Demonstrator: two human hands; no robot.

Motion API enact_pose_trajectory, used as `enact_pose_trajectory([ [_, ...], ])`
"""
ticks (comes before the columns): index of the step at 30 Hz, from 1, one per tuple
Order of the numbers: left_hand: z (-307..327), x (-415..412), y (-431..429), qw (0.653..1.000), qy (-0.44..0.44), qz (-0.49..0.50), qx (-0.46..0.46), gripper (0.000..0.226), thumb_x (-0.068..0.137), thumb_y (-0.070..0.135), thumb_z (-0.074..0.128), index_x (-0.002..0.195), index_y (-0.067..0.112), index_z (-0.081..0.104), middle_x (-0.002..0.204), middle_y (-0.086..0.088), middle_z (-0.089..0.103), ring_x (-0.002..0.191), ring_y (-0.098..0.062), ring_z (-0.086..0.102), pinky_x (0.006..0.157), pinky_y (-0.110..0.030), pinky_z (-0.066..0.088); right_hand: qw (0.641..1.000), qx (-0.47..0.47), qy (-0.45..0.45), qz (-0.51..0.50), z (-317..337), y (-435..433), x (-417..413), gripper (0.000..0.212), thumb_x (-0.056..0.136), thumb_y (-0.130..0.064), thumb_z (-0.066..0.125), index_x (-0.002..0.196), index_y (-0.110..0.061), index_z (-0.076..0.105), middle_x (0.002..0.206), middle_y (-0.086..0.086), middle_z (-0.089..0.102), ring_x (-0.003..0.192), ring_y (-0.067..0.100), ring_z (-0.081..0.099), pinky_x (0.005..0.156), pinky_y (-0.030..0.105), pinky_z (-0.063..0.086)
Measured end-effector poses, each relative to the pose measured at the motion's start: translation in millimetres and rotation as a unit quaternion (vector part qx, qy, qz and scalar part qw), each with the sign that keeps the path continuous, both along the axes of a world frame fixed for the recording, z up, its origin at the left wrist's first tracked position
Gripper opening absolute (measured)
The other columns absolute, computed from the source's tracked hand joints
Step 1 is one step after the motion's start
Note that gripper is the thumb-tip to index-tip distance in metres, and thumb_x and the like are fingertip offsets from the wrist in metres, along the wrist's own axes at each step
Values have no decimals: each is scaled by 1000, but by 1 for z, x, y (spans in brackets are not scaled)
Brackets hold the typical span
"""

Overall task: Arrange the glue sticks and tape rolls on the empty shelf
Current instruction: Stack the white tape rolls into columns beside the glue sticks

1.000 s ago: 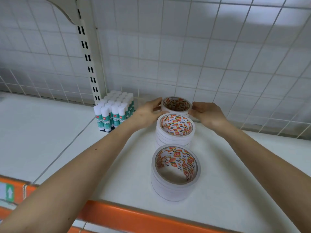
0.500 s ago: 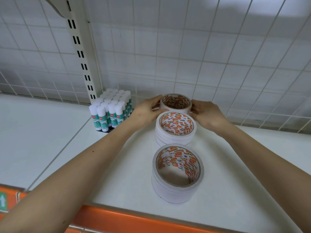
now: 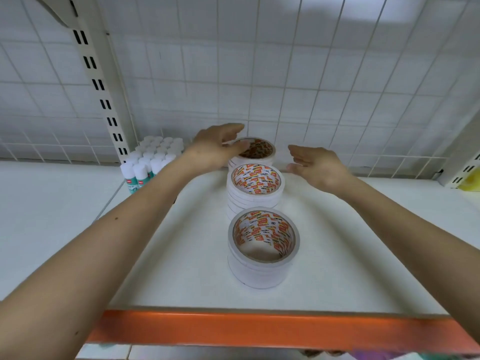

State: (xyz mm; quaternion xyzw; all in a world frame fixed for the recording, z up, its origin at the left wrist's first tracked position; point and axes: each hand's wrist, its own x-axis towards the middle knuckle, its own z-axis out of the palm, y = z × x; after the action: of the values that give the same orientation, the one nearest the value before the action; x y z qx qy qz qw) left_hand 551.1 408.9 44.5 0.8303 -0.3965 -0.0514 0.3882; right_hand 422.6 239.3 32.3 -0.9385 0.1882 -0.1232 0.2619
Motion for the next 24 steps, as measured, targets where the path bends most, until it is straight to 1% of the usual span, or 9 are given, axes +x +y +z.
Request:
enact_pose_trajectory([
  [4, 18, -35, -31, 999, -13, -51, 7, 48, 86, 34, 60, 132, 25, 48, 132, 5, 55, 120, -6, 51, 95, -12, 30, 1000, 7, 2, -21, 4, -17, -44, 43, 89, -25, 56, 130, -15, 49, 138, -1, 48, 125, 13, 47, 102, 14, 27],
  [7, 22, -73, -64, 992, -36, -118, 27, 49, 87, 29, 61, 133, 20, 47, 133, 5, 53, 121, -9, 51, 100, -16, 36, 999, 15, -12, -46, 7, -40, -88, 42, 89, -22, 57, 129, -14, 51, 138, -1, 48, 123, 11, 49, 87, 2, 23],
  [9, 23, -101, -90, 984, -58, -158, 61, 50, 88, 27, 59, 135, 17, 44, 137, 2, 50, 123, -11, 50, 102, -20, 37, 997, 14, -18, -70, 9, -62, -125, 39, 89, -22, 57, 127, -15, 53, 135, -1, 51, 122, 11, 49, 86, 2, 24],
  [11, 24, -126, -114, 978, -71, -176, 84, 51, 88, 27, 59, 135, 15, 44, 137, 0, 50, 122, -11, 50, 98, -15, 35, 995, 20, -28, -91, 10, -86, -161, 38, 88, -21, 58, 126, -16, 54, 133, 0, 53, 121, 12, 51, 93, 7, 28],
  [13, 21, -160, -144, 974, -71, -195, 89, 50, 88, 25, 60, 135, 14, 45, 136, -2, 51, 120, -11, 51, 98, -14, 35, 991, 33, -56, -116, 9, -113, -202, 38, 88, -19, 58, 125, -14, 55, 133, 1, 53, 119, 13, 52, 97, 14, 34],
  [15, 16, -199, -179, 970, -66, -214, 91, 50, 88, 25, 60, 134, 15, 45, 136, -1, 51, 120, -11, 52, 102, -20, 37, 987, 46, -77, -134, 6, -139, -246, 38, 87, -16, 59, 125, -12, 55, 133, 0, 53, 118, 14, 53, 91, 8, 32],
  [17, 9, -239, -212, 966, -51, -236, 91, 50, 88, 23, 60, 134, 15, 45, 136, -1, 51, 120, -12, 52, 102, -22, 38, 988, 27, -67, -140, 3, -166, -288, 38, 87, -16, 59, 124, -11, 55, 133, 0, 53, 117, 14, 54, 86, 3, 29],
  [20, 1, -299, -266, 954, -62, -281, 89, 48, 88, 22, 60, 133, 15, 46, 136, 0, 51, 119, -12, 52, 95, -16, 38, 985, -21, -61, -163, 1, -209, -352, 37, 87, -17, 59, 123, -12, 56, 133, 2, 53, 116, 15, 55, 91, 8, 30],
  [24, -3, -362, -329, 938, -72, -329, 85, 47, 87, 24, 60, 132, 16, 47, 134, 3, 52, 118, -9, 53, 93, -16, 40, 975, -14, -55, -214, -2, -253, -425, 36, 87, -17, 60, 123, -12, 57, 132, 3, 54, 116, 16, 56, 94, 12, 31],
])
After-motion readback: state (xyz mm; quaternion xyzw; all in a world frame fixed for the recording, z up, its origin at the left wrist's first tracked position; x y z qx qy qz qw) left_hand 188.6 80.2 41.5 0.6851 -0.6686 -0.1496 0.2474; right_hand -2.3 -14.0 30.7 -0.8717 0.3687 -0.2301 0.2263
